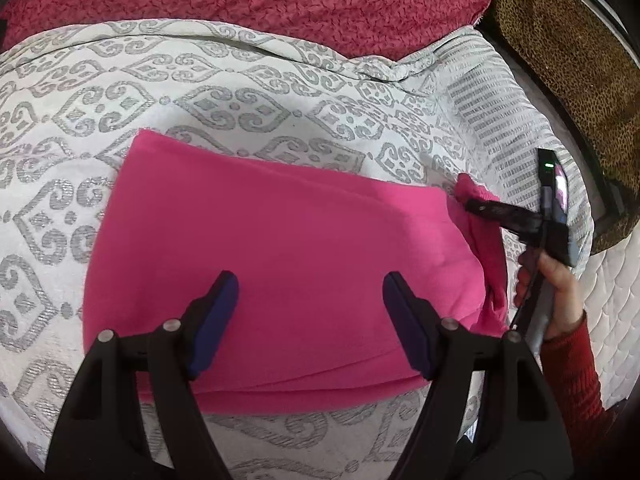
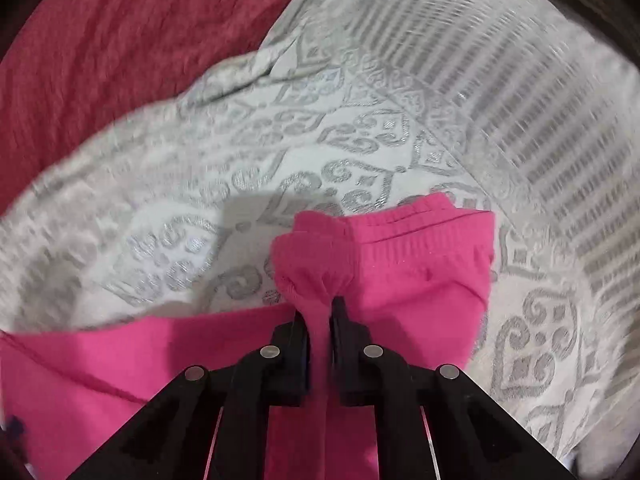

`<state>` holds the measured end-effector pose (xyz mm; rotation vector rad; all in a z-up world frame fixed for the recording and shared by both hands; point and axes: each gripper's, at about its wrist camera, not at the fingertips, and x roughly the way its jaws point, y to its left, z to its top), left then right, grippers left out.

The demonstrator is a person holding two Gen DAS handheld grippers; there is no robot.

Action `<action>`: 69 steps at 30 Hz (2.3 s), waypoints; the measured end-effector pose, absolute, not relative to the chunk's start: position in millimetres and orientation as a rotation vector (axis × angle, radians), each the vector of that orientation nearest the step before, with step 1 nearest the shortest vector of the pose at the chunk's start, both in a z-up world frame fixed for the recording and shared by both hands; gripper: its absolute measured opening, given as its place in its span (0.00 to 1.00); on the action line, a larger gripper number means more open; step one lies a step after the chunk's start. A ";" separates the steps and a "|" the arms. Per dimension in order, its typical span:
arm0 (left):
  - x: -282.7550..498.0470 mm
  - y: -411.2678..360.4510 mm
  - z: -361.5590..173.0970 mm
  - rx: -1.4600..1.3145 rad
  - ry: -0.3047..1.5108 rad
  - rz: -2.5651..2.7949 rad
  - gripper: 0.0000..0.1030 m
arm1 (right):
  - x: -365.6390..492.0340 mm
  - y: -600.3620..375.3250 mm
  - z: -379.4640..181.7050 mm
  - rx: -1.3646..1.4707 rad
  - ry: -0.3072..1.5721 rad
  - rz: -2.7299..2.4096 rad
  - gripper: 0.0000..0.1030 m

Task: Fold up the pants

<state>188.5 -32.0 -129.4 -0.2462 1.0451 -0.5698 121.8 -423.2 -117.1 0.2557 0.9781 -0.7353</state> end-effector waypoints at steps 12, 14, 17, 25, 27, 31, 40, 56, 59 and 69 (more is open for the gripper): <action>179.5 3.1 -113.4 -0.384 1.038 -0.629 0.73 | 73.3 -266.0 -37.7 0.081 0.762 0.047 0.09; 175.9 14.9 -118.2 -0.459 1.071 -0.682 0.73 | 74.4 -236.8 -59.8 0.008 0.844 0.095 0.11; 165.5 33.7 -127.7 -0.539 1.119 -0.705 0.73 | 80.5 -221.1 -99.3 -0.039 1.005 0.100 0.14; 157.3 12.0 -130.8 -0.641 1.183 -0.883 0.73 | 58.0 -246.2 -107.7 0.094 1.059 0.110 0.14; 159.3 -4.7 -131.1 -0.632 1.206 -0.927 0.73 | 54.7 -246.2 -106.7 0.082 1.066 0.114 0.14; 166.4 -41.6 -143.2 -0.565 1.311 -0.913 0.73 | 50.2 -238.7 -106.5 0.063 1.069 0.123 0.14; 161.6 -57.7 -150.4 -0.686 1.395 -0.991 0.73 | 43.5 -251.5 -99.8 0.173 1.036 0.134 0.09; 178.7 -62.6 -125.4 -0.576 1.283 -0.857 0.17 | 34.5 -249.4 -96.9 0.177 1.040 0.152 0.23; 179.7 -68.7 -108.1 -0.483 1.231 -0.849 0.17 | 31.7 -254.1 -88.8 0.199 1.021 0.135 0.39; 190.4 -68.4 -44.4 -0.096 1.033 -0.785 0.17 | 27.7 -268.5 -76.0 0.208 0.999 0.061 0.54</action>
